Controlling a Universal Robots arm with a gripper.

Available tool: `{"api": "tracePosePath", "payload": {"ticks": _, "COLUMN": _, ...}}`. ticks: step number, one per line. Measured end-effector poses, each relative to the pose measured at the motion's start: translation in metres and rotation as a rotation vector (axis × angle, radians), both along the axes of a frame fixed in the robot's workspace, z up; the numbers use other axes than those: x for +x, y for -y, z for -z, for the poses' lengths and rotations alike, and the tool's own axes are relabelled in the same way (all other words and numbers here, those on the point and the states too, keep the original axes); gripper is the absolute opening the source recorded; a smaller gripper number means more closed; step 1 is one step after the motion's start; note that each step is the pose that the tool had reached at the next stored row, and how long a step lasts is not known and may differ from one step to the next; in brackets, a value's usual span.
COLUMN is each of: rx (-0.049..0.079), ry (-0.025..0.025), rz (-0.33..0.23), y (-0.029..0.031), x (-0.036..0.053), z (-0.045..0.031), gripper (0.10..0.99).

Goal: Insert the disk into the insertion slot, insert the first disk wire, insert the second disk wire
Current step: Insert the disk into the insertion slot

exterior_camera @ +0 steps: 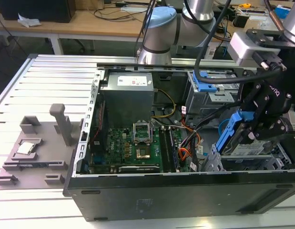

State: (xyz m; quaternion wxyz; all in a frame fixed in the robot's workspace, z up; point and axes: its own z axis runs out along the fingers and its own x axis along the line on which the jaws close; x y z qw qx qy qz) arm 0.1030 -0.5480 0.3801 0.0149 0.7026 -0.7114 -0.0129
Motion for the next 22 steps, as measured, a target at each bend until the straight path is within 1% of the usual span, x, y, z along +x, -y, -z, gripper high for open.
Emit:
{"api": "tracePosePath", "payload": {"ticks": 1, "rx": 0.0, "ry": 0.0, "rz": 0.0, "y": 0.0, "x": 0.0, "z": 0.0021, "gripper": 0.365}}
{"api": "tracePosePath", "payload": {"ticks": 2, "rx": 0.0, "ry": 0.0, "rz": 0.0, "y": 0.0, "x": 0.0, "z": 0.0026, "gripper": 0.365}}
{"api": "tracePosePath", "payload": {"ticks": 8, "rx": 0.0, "ry": 0.0, "rz": 0.0, "y": 0.0, "x": 0.0, "z": 0.0028, "gripper": 0.365}}
{"api": "tracePosePath", "payload": {"ticks": 9, "rx": 0.0, "ry": 0.0, "rz": 0.0, "y": 0.0, "x": 0.0, "z": 0.0028, "gripper": 0.376}}
{"api": "tracePosePath", "payload": {"ticks": 10, "rx": 0.0, "ry": 0.0, "rz": 0.0, "y": 0.0, "x": 0.0, "z": 0.0029, "gripper": 0.443}}
{"api": "tracePosePath", "payload": {"ticks": 15, "rx": 0.0, "ry": 0.0, "rz": 0.0, "y": 0.0, "x": 0.0, "z": 0.003, "gripper": 0.443}}
{"api": "tracePosePath", "payload": {"ticks": 16, "rx": 0.0, "ry": 0.0, "rz": 0.0, "y": 0.0, "x": 0.0, "z": 0.003, "gripper": 0.427}}
{"api": "tracePosePath", "payload": {"ticks": 18, "rx": 0.0, "ry": 0.0, "rz": 0.0, "y": 0.0, "x": 0.0, "z": 0.0031, "gripper": 0.176}}
{"api": "tracePosePath", "payload": {"ticks": 19, "rx": 0.0, "ry": 0.0, "rz": 0.0, "y": 0.0, "x": 0.0, "z": 0.0031, "gripper": 0.106}}
{"api": "tracePosePath", "payload": {"ticks": 22, "rx": 0.0, "ry": 0.0, "rz": 0.0, "y": 0.0, "x": 0.0, "z": 0.0032, "gripper": 0.106}}
